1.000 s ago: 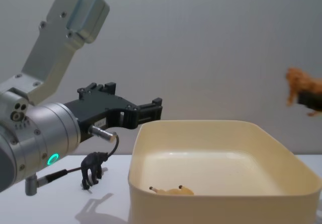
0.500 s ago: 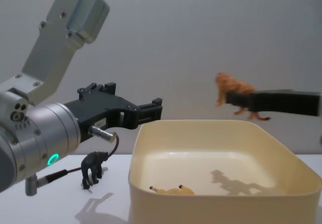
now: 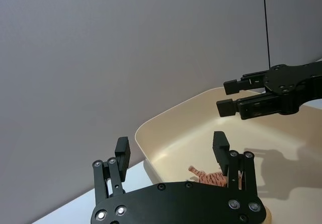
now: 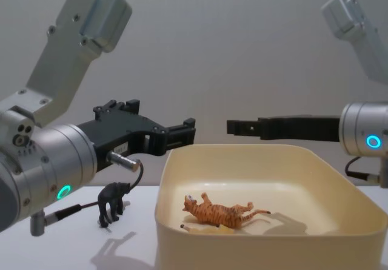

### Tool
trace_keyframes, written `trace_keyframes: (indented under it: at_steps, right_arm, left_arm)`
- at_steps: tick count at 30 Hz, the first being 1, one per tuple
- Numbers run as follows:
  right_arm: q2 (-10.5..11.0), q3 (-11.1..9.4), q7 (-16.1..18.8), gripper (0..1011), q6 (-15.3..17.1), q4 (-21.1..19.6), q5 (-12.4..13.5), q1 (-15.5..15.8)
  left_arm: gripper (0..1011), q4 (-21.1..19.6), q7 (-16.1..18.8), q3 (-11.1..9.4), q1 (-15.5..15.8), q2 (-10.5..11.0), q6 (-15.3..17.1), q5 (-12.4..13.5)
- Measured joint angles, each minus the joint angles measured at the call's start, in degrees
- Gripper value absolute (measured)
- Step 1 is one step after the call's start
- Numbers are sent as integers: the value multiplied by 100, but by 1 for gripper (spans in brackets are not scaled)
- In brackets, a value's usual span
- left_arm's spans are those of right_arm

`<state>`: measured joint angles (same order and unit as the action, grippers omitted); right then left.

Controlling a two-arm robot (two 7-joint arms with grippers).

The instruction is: Pick up the toy alternately with two hands and place it into the central storage box.

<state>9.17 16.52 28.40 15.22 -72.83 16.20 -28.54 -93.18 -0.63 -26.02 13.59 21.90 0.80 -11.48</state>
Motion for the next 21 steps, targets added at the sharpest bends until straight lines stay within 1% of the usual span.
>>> trace_keyframes:
  at_steps: [3,4,5,6,7,10,12,13,14,17,18,20,21]
  right_arm:
    - [9,0,1,834,-11,-6,0,0]
    - [24,-12,0,844,-21,-32,6,13]
    - [40,-21,-3,889,-33,-55,15,29]
    - [87,-51,-18,904,-71,-123,44,78]
    - [133,-86,-45,951,-105,-197,78,130]
    - [253,-178,-129,998,-173,-372,166,268]
    - [305,-218,-178,1001,-202,-469,216,339]
    - [382,-277,-241,1001,-238,-587,280,417]
    - [382,-277,-241,1001,-238,-587,280,417]
    - [575,-432,-387,1001,-312,-872,431,643]
    - [575,-432,-387,1001,-312,-872,431,643]
    - [720,-548,-502,1001,-372,-1086,561,813]
    - [720,-548,-502,1001,-372,-1086,561,813]
  left_arm:
    - [1001,0,0,0,0,0,0,0]
    - [1001,0,0,0,0,0,0,0]
    - [1001,0,0,0,0,0,0,0]
    - [1001,0,0,0,0,0,0,0]
    - [1001,0,0,0,0,0,0,0]
    - [1001,0,0,0,0,0,0,0]
    - [1001,0,0,0,0,0,0,0]
    - [1001,0,0,0,0,0,0,0]
    - [1001,0,0,0,0,0,0,0]
    - [1001,0,0,0,0,0,0,0]
    - [1001,0,0,0,0,0,0,0]
    - [1001,0,0,0,0,0,0,0]
    - [1001,-3,0,0,-3,0,0,-1]
